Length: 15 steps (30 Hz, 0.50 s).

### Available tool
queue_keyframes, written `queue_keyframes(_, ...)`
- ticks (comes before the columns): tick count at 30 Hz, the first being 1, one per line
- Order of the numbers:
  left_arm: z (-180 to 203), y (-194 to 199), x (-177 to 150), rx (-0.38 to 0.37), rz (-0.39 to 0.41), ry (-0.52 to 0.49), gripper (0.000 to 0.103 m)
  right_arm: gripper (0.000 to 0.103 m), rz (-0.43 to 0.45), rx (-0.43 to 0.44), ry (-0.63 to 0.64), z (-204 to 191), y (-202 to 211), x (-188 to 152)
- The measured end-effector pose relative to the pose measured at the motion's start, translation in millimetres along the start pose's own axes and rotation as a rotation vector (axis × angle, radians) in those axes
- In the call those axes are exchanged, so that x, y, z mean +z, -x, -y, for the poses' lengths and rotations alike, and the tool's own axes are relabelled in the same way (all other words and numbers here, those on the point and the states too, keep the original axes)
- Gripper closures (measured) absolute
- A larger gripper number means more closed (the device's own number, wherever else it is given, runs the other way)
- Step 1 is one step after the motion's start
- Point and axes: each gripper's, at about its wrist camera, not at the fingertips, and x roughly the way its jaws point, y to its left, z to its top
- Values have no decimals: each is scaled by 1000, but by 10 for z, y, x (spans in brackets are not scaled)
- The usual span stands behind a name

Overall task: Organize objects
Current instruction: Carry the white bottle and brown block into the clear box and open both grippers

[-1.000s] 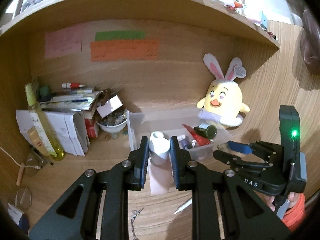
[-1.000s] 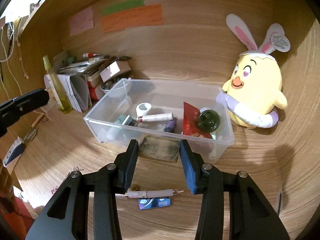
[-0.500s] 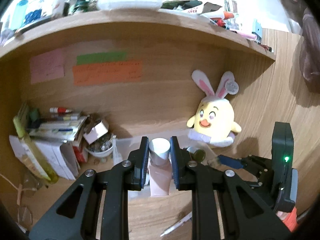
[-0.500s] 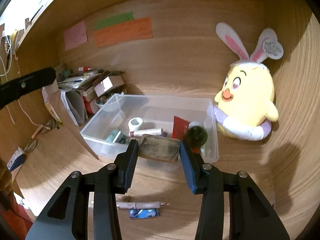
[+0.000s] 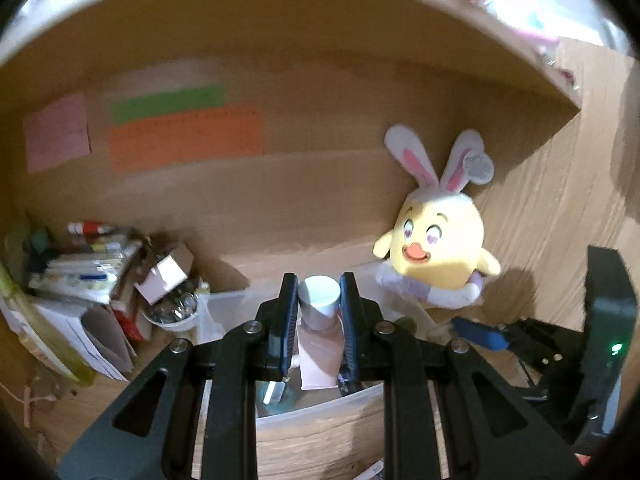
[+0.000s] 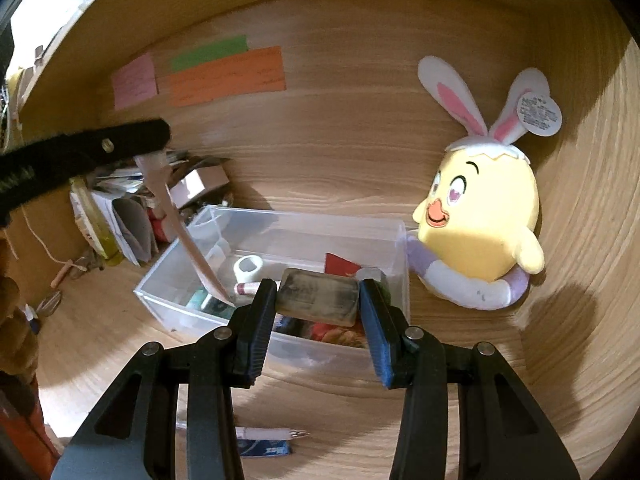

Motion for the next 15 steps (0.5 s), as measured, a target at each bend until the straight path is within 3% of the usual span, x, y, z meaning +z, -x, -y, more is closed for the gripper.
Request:
queue_keyframes(9,-241,-363,-142,-32,-101,80,83,64,-54,-23,-13,116,-254,37)
queue_keyframes(15,-416,-518,-195,-15,-143,113,83,64,-92,-31,8,71,-451,71)
